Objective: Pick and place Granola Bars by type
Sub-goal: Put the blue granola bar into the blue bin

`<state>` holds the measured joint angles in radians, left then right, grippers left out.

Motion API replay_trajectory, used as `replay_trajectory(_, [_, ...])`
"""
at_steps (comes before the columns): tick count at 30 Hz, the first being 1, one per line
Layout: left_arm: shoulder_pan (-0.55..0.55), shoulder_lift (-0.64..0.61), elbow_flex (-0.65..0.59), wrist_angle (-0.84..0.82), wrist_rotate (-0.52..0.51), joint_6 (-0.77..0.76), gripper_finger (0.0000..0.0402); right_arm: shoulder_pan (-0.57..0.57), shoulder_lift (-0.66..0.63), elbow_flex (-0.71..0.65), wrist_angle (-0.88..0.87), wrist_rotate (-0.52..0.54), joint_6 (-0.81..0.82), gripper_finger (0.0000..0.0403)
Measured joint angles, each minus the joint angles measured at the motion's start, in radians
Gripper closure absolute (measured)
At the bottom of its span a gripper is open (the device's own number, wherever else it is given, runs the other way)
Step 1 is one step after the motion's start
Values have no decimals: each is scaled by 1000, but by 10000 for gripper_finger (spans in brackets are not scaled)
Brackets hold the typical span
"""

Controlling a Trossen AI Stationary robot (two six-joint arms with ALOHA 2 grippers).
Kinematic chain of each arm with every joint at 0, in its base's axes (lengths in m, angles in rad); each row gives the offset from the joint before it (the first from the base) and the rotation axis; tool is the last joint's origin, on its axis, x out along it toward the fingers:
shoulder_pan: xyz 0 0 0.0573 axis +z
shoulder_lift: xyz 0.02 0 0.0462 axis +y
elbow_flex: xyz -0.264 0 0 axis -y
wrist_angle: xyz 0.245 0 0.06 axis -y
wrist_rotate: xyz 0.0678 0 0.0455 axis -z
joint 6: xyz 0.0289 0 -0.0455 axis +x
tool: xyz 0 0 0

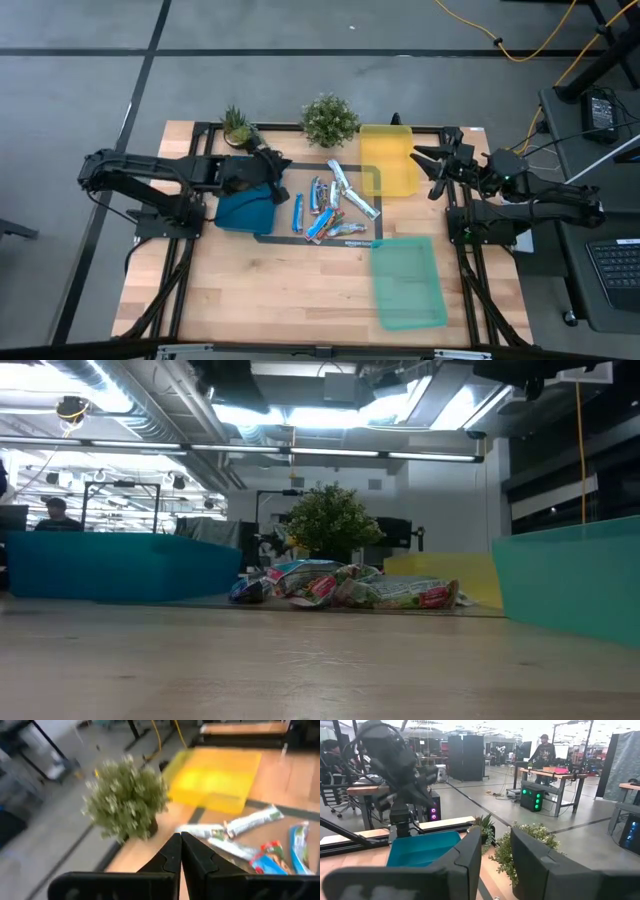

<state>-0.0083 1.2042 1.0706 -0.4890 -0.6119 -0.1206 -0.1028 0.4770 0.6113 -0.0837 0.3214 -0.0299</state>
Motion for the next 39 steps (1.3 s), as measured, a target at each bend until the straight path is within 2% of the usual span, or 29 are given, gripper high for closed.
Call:
replay_trajectory(5, [37,91,0,-61,138,-112,361,0,0,0,-6,0,1,295])
replay_trajectory(11, [59,196,0,-96,284,-252,276,0,0,0,-22,0,-2,295])
replay_trajectory(20, [59,331,0,-105,298,-362,146,0,0,0,-82,-1,-28,295])
replay_trajectory(25, [59,398,0,-105,327,-368,90,0,-2,0,-126,-34,-31,295])
replay_trajectory(31, [59,468,0,-106,363,-374,51,0,-2,0,-183,-61,-31,295])
replay_trajectory(39, [59,530,0,-93,434,-374,43,0,-2,0,-197,-62,-35,295])
